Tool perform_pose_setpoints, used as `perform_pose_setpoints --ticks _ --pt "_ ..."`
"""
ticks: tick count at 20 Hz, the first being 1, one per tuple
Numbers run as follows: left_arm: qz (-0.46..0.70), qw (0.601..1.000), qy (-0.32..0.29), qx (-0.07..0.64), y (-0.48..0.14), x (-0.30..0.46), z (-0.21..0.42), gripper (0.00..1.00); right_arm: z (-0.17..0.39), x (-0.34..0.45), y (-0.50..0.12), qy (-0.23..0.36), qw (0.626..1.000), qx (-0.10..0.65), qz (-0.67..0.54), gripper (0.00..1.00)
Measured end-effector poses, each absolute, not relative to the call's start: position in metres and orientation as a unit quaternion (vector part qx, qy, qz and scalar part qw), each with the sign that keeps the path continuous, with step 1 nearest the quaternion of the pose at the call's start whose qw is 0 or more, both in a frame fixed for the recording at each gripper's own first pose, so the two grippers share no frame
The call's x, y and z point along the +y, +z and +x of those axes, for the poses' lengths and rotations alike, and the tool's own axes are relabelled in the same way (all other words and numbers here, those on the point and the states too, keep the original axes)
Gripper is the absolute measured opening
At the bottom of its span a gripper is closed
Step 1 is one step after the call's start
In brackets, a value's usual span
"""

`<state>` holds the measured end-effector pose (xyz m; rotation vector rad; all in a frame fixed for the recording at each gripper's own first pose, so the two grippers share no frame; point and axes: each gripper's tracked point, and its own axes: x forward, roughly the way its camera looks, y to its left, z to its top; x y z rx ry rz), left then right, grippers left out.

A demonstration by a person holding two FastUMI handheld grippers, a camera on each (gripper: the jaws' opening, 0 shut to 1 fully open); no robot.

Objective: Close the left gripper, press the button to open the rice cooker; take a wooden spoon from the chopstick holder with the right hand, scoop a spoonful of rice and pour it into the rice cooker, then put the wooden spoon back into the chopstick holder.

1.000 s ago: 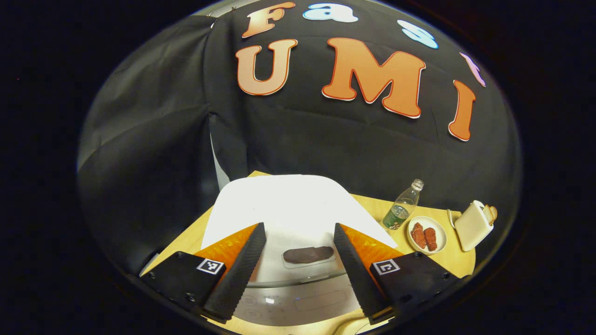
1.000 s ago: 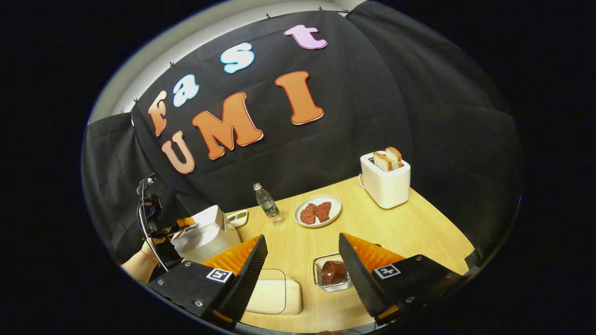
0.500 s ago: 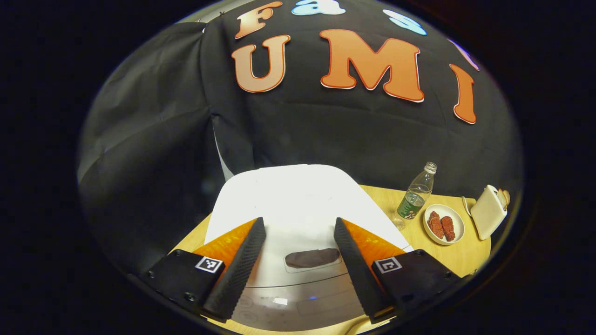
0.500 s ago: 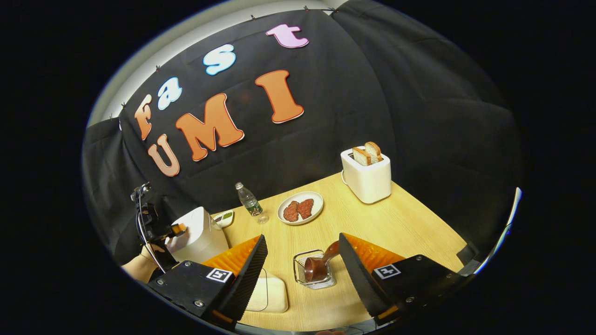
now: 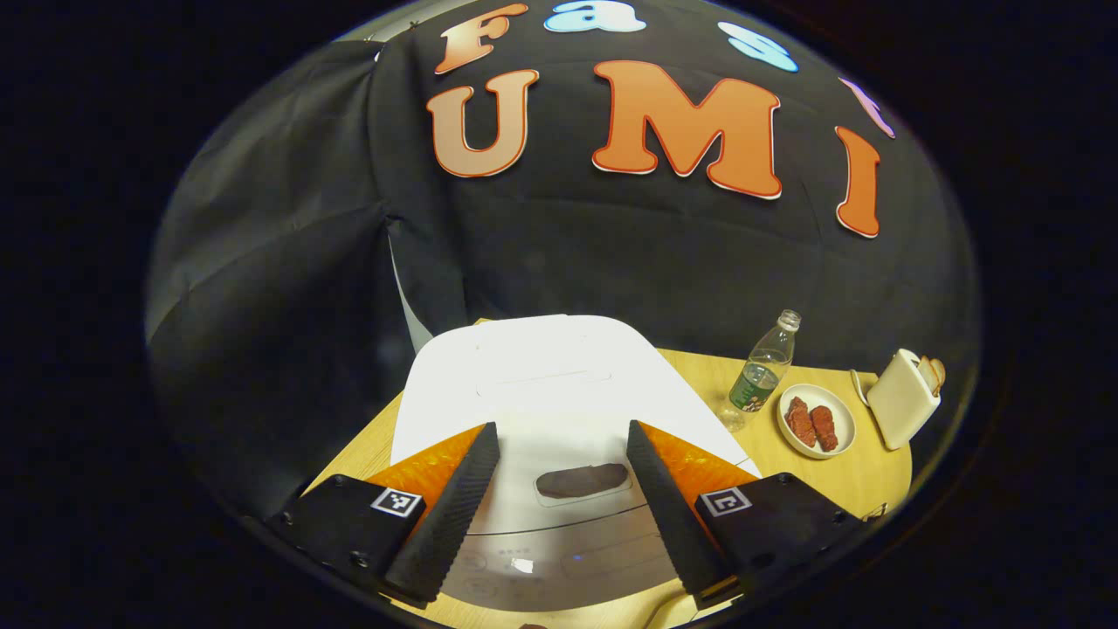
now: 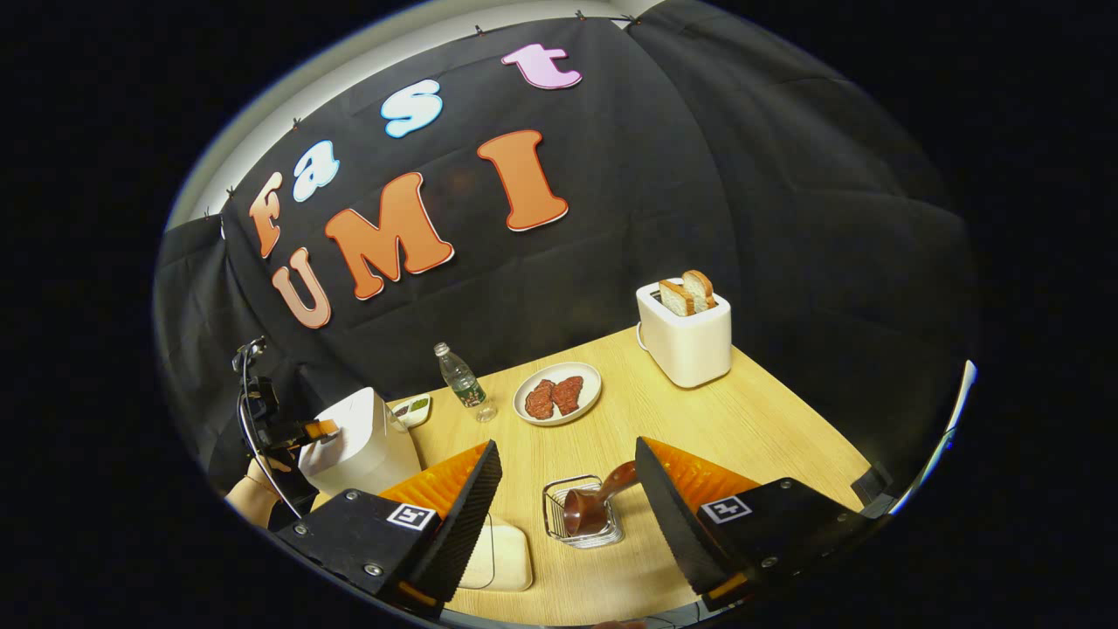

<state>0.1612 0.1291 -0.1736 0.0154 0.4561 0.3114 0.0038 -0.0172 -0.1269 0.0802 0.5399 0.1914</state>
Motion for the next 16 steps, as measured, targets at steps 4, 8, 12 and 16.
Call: perform_pose_setpoints --ticks 4,8,12,16 --pt "-0.001 0.972 0.147 0.182 -0.105 0.136 0.145 1.00 0.012 0.001 -0.109 0.110 0.962 0.247 0.027 0.95" --pt "0.029 0.978 0.159 0.129 -0.024 0.148 0.111 0.99 0.025 0.023 -0.074 0.124 0.970 0.210 0.007 0.94" --pt "0.054 0.982 0.163 0.081 0.040 0.150 0.067 0.99 0.037 0.039 -0.032 0.127 0.978 0.162 -0.026 0.95" --pt "0.057 0.984 0.160 0.045 0.073 0.150 0.030 0.98 0.041 0.053 0.010 0.121 0.985 0.110 -0.057 0.94"
